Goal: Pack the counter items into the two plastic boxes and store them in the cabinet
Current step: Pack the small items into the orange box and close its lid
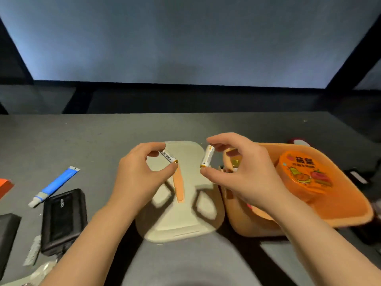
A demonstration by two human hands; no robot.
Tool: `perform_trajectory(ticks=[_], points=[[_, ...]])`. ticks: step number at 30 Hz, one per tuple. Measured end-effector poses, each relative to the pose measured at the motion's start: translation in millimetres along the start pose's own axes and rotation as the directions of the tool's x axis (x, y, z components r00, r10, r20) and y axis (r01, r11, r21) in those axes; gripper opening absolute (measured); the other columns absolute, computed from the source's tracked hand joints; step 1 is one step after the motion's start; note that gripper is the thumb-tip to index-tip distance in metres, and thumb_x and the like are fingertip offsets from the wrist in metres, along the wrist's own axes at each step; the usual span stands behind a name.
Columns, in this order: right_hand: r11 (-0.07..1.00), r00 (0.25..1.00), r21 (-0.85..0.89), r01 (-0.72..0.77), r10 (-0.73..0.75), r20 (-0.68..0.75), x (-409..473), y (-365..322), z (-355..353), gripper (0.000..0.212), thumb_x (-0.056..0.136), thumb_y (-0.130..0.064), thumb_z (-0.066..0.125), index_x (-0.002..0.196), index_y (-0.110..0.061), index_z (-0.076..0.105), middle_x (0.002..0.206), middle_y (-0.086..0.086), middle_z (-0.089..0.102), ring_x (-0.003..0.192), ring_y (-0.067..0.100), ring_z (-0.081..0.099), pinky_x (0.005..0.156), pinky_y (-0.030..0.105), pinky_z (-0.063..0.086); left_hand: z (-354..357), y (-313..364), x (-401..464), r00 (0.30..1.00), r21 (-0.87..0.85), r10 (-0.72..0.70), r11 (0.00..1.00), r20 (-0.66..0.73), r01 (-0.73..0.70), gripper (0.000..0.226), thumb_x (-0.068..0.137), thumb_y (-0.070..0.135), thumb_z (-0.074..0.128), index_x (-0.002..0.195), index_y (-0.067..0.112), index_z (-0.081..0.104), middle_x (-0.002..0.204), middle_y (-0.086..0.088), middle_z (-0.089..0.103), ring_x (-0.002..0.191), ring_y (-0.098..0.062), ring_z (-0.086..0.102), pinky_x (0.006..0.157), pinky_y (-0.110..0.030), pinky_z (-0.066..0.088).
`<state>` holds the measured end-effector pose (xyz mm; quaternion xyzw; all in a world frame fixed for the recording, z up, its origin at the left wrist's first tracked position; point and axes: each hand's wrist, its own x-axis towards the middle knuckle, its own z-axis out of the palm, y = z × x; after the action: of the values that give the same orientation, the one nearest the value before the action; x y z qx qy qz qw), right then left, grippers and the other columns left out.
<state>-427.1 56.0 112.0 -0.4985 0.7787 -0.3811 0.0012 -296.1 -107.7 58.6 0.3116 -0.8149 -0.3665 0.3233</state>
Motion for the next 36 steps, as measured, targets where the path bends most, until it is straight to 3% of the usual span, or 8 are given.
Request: perform_trajectory(ticks=[4, 7, 9, 14, 19, 23, 30, 36], points=[[0.988, 0.989, -0.098, -0.121, 0.112, -0.098, -34, 40, -73, 0.049, 0.065, -0.041, 0.078, 0.111, -0.036, 0.062, 0.101, -0.022, 0.062, 0.096, -0.004, 0.057, 0.077, 0.005, 0.042, 34, 50, -17, 0.992, -0.119, 0.080, 0.991, 0.102, -0.067, 0.038, 0.064, 0.033, 0.081, 0.100, 0.034, 0.067, 0.095, 0.024, 0.065, 0.090, 0.010, 0.057, 0.077, -0.003, 0.041], [0.959, 0.973, -0.169, -0.225, 0.211, -0.097, -40, 78, -100, 0.048, 0.066, -0.038, 0.081, 0.109, -0.037, 0.060, 0.095, -0.028, 0.058, 0.093, -0.010, 0.055, 0.070, 0.003, 0.040, 62, 73, -18, 0.984, -0.105, 0.108, 0.990, 0.141, -0.094, 0.041, 0.064, 0.035, 0.082, 0.102, 0.032, 0.066, 0.097, 0.020, 0.065, 0.091, 0.005, 0.059, 0.080, -0.014, 0.045], [0.939, 0.967, -0.235, -0.250, 0.255, -0.009, -37, 100, -104, 0.050, 0.067, -0.035, 0.084, 0.111, -0.035, 0.060, 0.097, -0.026, 0.058, 0.092, -0.007, 0.056, 0.069, 0.007, 0.041, 78, 82, -18, 0.983, -0.096, 0.110, 0.991, 0.149, -0.097, 0.041, 0.064, 0.035, 0.083, 0.101, 0.033, 0.065, 0.096, 0.021, 0.065, 0.091, 0.005, 0.058, 0.079, -0.019, 0.046], [0.913, 0.935, -0.380, -0.148, 0.255, 0.248, -7, 133, -79, 0.057, 0.069, -0.035, 0.081, 0.121, -0.025, 0.060, 0.113, -0.009, 0.064, 0.099, 0.008, 0.060, 0.080, 0.030, 0.054, 107, 89, -20, 0.983, -0.062, 0.097, 0.994, 0.156, -0.088, 0.045, 0.063, 0.039, 0.082, 0.105, 0.030, 0.067, 0.097, 0.021, 0.064, 0.090, 0.008, 0.057, 0.070, -0.007, 0.041], [0.868, 0.847, -0.490, -0.086, 0.323, 0.423, 21, 153, -32, 0.057, 0.070, -0.026, 0.080, 0.120, -0.022, 0.054, 0.117, -0.001, 0.062, 0.105, 0.019, 0.058, 0.082, 0.037, 0.053, 116, 85, -24, 0.984, -0.020, 0.085, 0.996, 0.159, -0.083, 0.045, 0.064, 0.037, 0.081, 0.106, 0.032, 0.065, 0.100, 0.021, 0.063, 0.092, 0.007, 0.056, 0.070, -0.003, 0.040], [0.871, 0.826, -0.478, -0.114, 0.350, 0.442, 27, 168, -10, 0.054, 0.066, -0.023, 0.082, 0.111, -0.023, 0.052, 0.113, 0.001, 0.063, 0.103, 0.024, 0.058, 0.080, 0.041, 0.053, 115, 79, -24, 0.985, 0.001, 0.078, 0.997, 0.156, -0.080, 0.044, 0.065, 0.037, 0.080, 0.105, 0.038, 0.062, 0.099, 0.026, 0.060, 0.094, 0.009, 0.053, 0.072, -0.003, 0.039], [0.853, 0.821, -0.517, -0.075, 0.347, 0.454, 25, 180, -6, 0.055, 0.068, -0.031, 0.081, 0.115, -0.024, 0.054, 0.118, 0.000, 0.063, 0.105, 0.024, 0.059, 0.083, 0.042, 0.053, 115, 72, -22, 0.979, 0.043, 0.082, 0.995, 0.185, -0.091, 0.045, 0.067, 0.035, 0.081, 0.108, 0.035, 0.063, 0.101, 0.023, 0.060, 0.094, 0.007, 0.054, 0.072, -0.002, 0.038], [0.885, 0.892, -0.459, -0.078, 0.268, 0.363, 15, 159, -48, 0.062, 0.071, -0.036, 0.081, 0.126, -0.027, 0.054, 0.128, -0.007, 0.060, 0.115, 0.016, 0.057, 0.087, 0.038, 0.053, 136, 95, -1, 0.919, 0.174, 0.233, 0.938, 0.318, -0.298, 0.047, 0.069, 0.041, 0.076, 0.113, 0.034, 0.061, 0.107, 0.017, 0.060, 0.098, -0.003, 0.053, 0.080, -0.019, 0.044]])
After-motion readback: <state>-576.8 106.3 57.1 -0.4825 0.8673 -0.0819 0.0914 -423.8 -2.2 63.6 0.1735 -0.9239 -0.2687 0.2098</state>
